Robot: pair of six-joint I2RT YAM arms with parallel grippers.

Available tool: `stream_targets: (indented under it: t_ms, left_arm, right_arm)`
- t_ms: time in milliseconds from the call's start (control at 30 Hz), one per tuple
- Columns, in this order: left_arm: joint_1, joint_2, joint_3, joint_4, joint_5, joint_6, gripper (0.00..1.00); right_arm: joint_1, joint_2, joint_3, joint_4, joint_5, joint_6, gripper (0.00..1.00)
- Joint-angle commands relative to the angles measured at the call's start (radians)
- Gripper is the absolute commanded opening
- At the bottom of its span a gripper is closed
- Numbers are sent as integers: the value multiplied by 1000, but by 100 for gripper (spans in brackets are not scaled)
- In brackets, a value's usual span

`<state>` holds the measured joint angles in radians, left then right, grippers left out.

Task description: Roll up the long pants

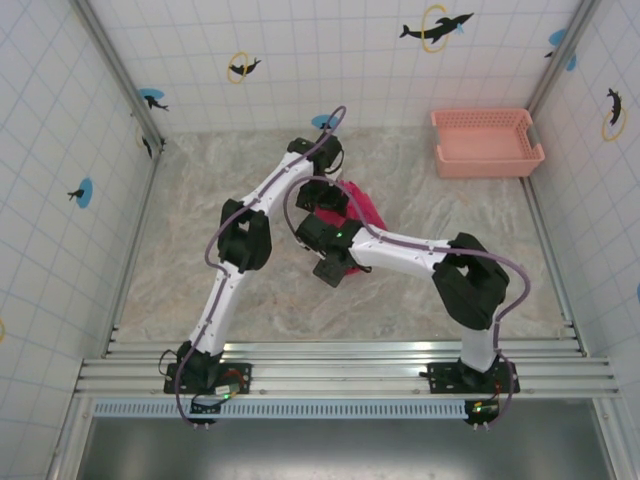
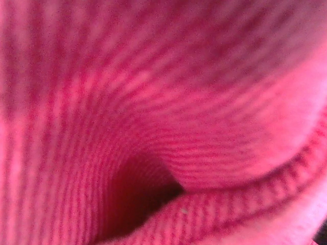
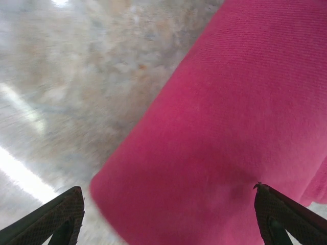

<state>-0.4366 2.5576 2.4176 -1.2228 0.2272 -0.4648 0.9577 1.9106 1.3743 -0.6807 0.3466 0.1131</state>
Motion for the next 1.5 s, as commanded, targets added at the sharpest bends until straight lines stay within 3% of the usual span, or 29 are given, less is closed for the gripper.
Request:
stream_targets:
  t_ms: [0,133,233,333,433,500,767,933,1067,1300,1467]
  left_arm:
    - [-4,55,-76,-104,-34,4,97]
    - [11,45,-99,-101,-22,5,98]
    - [19,34,-108,-99,-20,7,97]
    - [29,21,-124,-96,-14,11,97]
    - [36,10,-135,-95,-2,17,98]
    - [41,-3,-139,-90,2,23,98]
    - [65,-42,-97,-100,35,15,98]
    - [85,-113,-37,-129,-27,21,98]
    - [98,-211,-62,-118,-86,20,97]
    - [101,-352,-135,-93,-163,1,98]
    - [103,-369,-231,-67,-158,-24,98]
  right_arm:
    - [14,68,-28,102,226,50,89]
    - [53,130,-47,188,469,30,90]
    - [35,233,34,117,518,56,91]
    - [6,296,76,92,444,30,91]
    - [-46,287,69,88,240,19,82]
    - [-108,264,58,73,85,37,66]
    - [-333,152,-18,103,-533,117,34]
    - [-437,133,-89,239,-946,215,32]
    - [-490,169,-92,315,-1207,311,31]
    - [-555,193,-111,380,-1385,381,29]
    - [-589,162,-215,622,-1441,559,29]
